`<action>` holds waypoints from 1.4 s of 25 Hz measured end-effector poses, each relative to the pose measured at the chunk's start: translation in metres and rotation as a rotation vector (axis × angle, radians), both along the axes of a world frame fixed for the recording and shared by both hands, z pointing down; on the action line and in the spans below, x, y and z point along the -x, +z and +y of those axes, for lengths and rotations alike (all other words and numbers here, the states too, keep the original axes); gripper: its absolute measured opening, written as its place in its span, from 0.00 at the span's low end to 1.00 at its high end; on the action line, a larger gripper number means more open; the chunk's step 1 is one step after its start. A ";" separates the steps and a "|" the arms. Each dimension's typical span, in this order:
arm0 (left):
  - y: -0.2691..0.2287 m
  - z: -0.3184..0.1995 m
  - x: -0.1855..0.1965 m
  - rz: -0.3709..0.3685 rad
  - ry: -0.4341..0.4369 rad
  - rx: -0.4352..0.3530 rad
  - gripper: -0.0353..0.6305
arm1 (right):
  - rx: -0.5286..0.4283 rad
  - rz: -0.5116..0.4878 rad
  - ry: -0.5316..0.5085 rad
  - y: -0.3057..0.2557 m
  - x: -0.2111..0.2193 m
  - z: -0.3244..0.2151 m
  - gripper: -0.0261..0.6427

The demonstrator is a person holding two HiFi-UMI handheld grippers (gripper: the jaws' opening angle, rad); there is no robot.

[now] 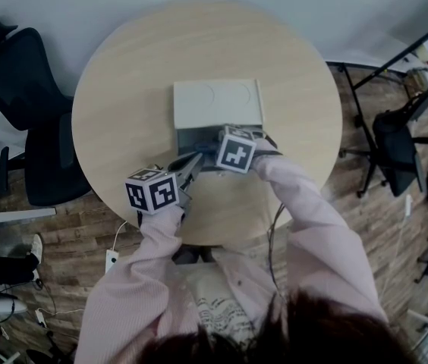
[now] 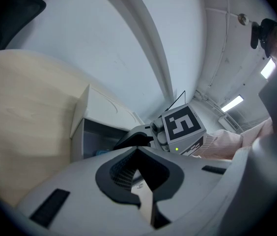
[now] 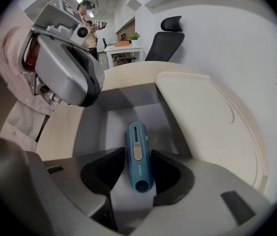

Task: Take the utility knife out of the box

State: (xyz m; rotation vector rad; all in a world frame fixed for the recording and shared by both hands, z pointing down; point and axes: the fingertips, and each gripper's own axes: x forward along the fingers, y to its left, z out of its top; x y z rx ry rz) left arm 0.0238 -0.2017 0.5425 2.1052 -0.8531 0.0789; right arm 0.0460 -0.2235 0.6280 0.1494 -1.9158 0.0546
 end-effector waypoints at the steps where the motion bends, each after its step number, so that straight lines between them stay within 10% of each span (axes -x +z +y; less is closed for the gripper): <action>1: 0.000 0.000 0.001 0.002 0.000 0.001 0.06 | -0.005 0.011 -0.006 0.000 0.000 -0.001 0.32; 35: -0.003 0.007 0.006 0.005 -0.002 0.002 0.06 | 0.042 0.000 0.008 -0.004 0.011 0.009 0.25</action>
